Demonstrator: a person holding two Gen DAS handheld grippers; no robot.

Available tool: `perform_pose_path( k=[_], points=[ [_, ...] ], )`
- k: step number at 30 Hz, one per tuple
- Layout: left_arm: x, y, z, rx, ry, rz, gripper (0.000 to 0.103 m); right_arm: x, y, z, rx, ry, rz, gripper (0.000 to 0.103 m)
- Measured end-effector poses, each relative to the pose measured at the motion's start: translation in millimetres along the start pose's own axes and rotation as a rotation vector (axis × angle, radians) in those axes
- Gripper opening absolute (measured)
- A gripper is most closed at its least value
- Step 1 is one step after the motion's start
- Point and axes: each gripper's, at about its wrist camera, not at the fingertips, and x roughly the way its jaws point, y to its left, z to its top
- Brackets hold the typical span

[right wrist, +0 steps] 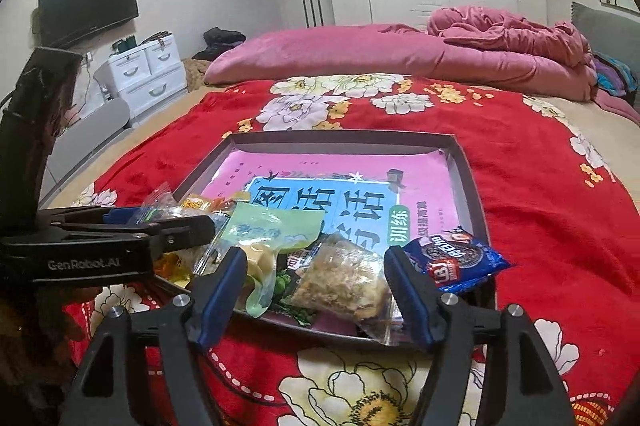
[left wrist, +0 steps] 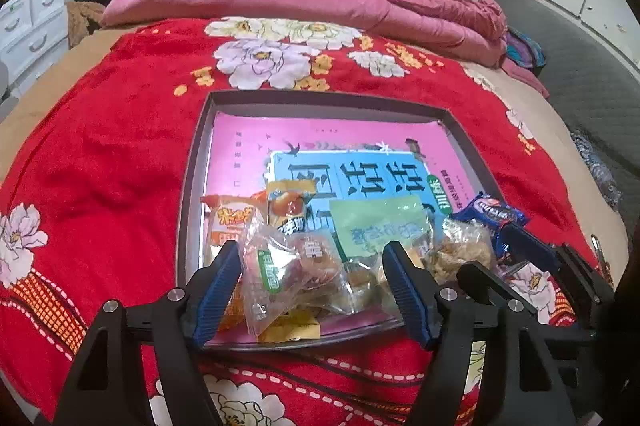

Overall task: Organize snacks
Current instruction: 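Lower and release the clear bag with the left tool while the right tool releases the pale green bag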

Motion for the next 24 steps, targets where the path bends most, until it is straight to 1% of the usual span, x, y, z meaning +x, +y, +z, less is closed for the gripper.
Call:
perform_pose_path(
  k=[9, 12, 20, 24],
  points=[
    [-9, -2, 4, 0.002, -0.031, 0.014, 0.077, -6, -11, 1, 0.037, -0.017, -0.032, 0.074],
    [-14, -3, 4, 0.005, -0.047, 0.018, 0.077, -8, -14, 2, 0.052, -0.024, -0.042, 0.077],
    [-30, -5, 6, 0.001, -0.089, 0.007, 0.078, -22, -23, 4, 0.080, -0.064, -0.066, 0.090],
    [-39, -3, 7, -0.010, -0.114, -0.001, 0.078, -33, -27, 4, 0.091, -0.082, -0.083, 0.091]
  ],
)
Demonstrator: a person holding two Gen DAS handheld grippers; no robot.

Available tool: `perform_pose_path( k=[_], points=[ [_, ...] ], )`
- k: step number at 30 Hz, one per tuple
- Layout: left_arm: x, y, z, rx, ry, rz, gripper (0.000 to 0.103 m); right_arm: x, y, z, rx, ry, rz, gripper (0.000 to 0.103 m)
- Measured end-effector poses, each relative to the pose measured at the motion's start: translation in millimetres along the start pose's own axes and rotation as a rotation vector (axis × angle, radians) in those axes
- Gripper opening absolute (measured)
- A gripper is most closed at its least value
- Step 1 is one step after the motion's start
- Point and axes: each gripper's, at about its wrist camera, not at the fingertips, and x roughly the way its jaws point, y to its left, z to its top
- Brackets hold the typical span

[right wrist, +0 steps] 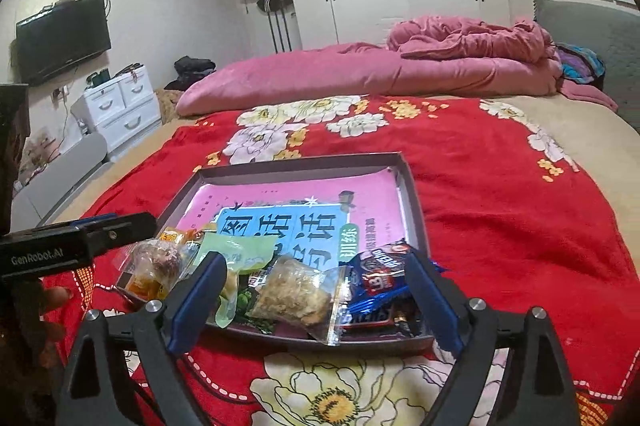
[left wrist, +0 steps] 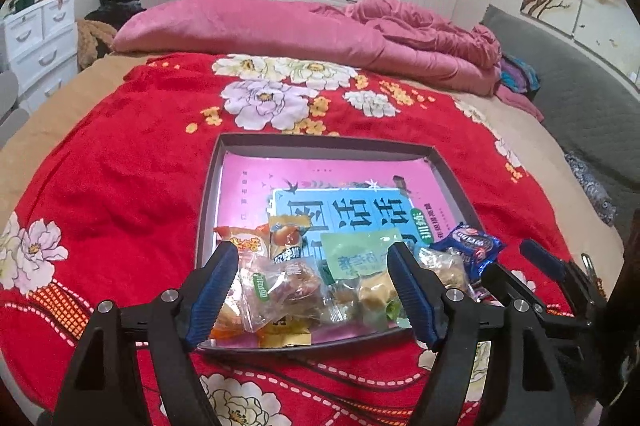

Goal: Organize snacks

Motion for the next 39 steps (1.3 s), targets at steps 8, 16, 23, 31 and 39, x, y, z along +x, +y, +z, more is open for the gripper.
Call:
perform_pose_path(
  k=[8, 16, 23, 31, 39],
  points=[
    [-18, 1, -7, 0.009, -0.001, 0.005, 0.078, -17, -1, -3, 0.017, -0.006, -0.027, 0.093],
    [-33, 5, -28, 0.005, 0.027, 0.014, 0.078, -33, 1, -15, 0.038, 0.044, -0.046, 0.096],
    [-47, 5, -56, -0.005, 0.053, 0.021, 0.078, -47, 11, -30, 0.040, 0.074, -0.047, 0.098],
    [-54, -2, -82, 0.021, 0.081, 0.027, 0.078, -65, 24, -48, 0.034, 0.097, -0.053, 0.098],
    [-52, -15, -97, 0.058, 0.113, 0.023, 0.078, -72, 20, -57, 0.045, 0.117, -0.069, 0.098]
  ],
)
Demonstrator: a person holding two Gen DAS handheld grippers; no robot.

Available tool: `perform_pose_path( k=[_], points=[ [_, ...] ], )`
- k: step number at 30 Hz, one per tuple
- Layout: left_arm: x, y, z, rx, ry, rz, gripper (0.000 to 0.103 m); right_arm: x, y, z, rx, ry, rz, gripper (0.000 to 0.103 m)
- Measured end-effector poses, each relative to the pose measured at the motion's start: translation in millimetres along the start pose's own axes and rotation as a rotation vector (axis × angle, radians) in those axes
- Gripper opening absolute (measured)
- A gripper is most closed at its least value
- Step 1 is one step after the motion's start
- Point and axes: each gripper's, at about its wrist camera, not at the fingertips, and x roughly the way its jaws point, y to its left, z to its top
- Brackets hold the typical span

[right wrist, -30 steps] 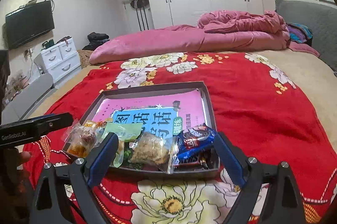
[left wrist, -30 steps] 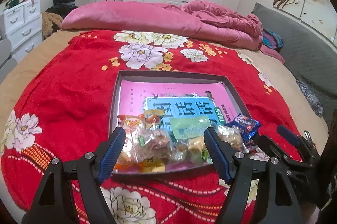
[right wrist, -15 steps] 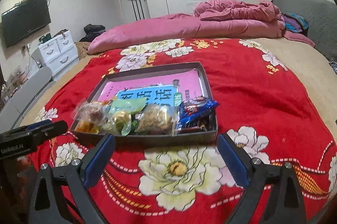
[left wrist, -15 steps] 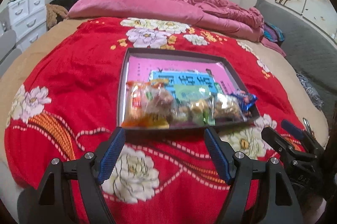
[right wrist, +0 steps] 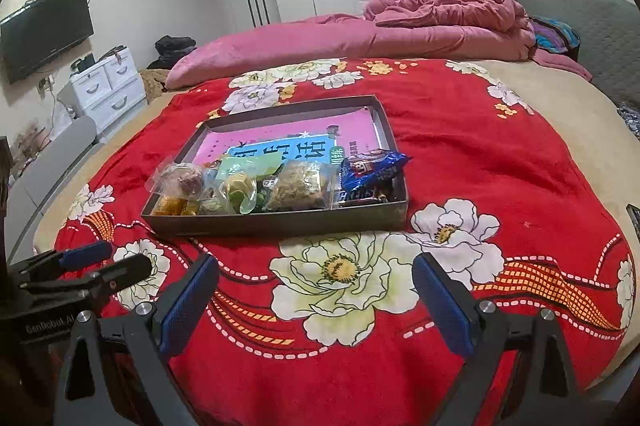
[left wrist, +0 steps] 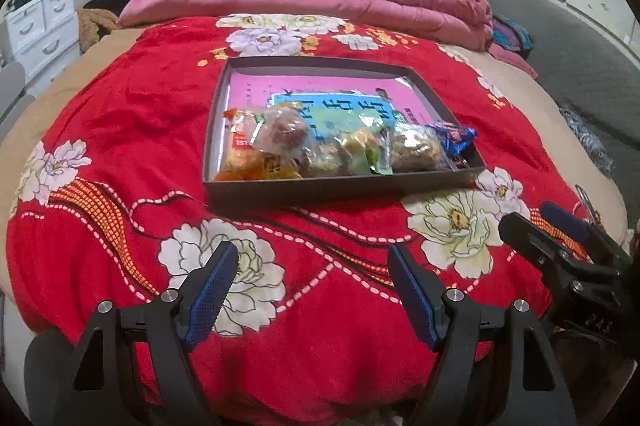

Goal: Organize snacks

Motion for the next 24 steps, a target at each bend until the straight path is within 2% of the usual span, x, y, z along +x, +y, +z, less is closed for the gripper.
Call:
perform_pose_path(
  k=[24],
  points=[
    [-2.3, -1.1, 2.3, 0.004, -0.003, 0.011, 0.078, 3.8, -1.1, -0.8, 0.008, 0.014, 0.005, 0.098]
  ],
)
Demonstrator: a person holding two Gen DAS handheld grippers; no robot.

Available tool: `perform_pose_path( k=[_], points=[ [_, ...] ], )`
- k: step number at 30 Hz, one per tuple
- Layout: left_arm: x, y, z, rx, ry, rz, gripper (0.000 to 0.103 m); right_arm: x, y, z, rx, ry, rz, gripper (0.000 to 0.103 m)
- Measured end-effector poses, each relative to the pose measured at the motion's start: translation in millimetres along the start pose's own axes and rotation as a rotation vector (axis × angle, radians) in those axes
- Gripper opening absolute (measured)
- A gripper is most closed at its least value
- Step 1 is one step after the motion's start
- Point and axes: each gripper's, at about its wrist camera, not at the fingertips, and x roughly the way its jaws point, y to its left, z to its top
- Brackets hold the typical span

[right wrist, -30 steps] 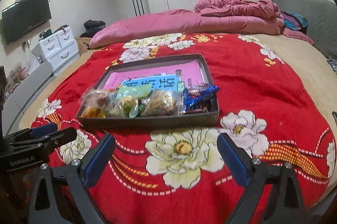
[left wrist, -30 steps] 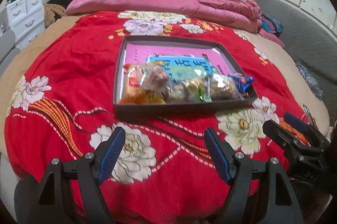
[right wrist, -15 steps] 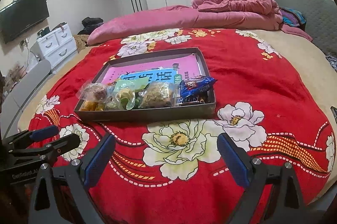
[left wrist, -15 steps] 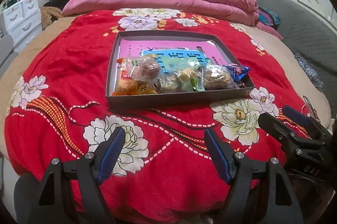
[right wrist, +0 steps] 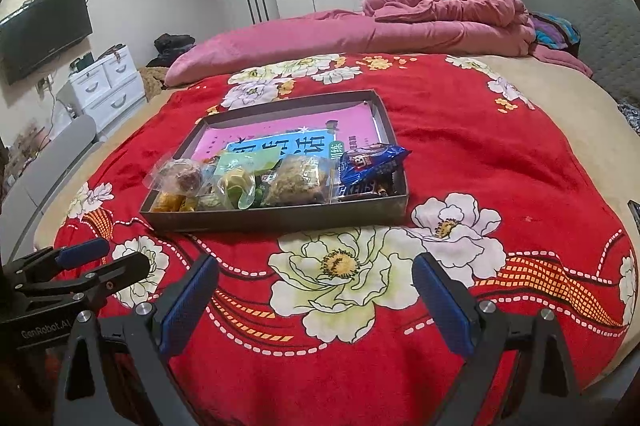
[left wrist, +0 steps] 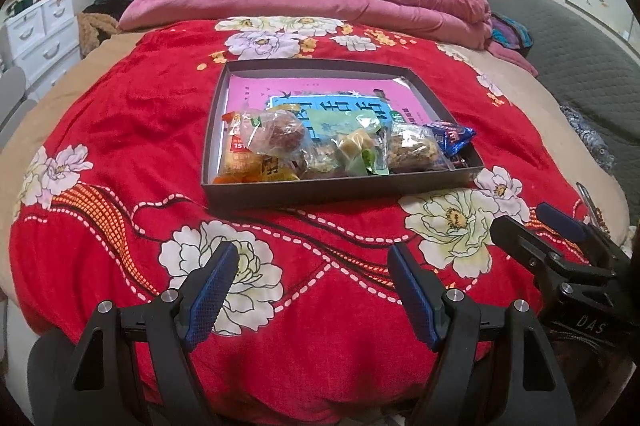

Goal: Organize snacks

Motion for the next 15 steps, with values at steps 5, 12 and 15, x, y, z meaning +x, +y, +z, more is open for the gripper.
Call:
perform_pose_path(
  k=[5, 12, 15],
  points=[
    [0.3, 0.9, 0.7, 0.000, 0.002, 0.009, 0.078, 1.2, -0.8, -0.4, 0.000, 0.000, -0.002, 0.098],
    [0.8, 0.9, 0.8, -0.003, 0.000, 0.014, 0.078, 1.6, -1.0, -0.4, -0.003, 0.001, -0.004, 0.098],
    [1.5, 1.9, 0.8, -0.006, 0.005, 0.020, 0.078, 2.3, -0.4, -0.4, -0.006, 0.003, -0.005, 0.098]
  ],
)
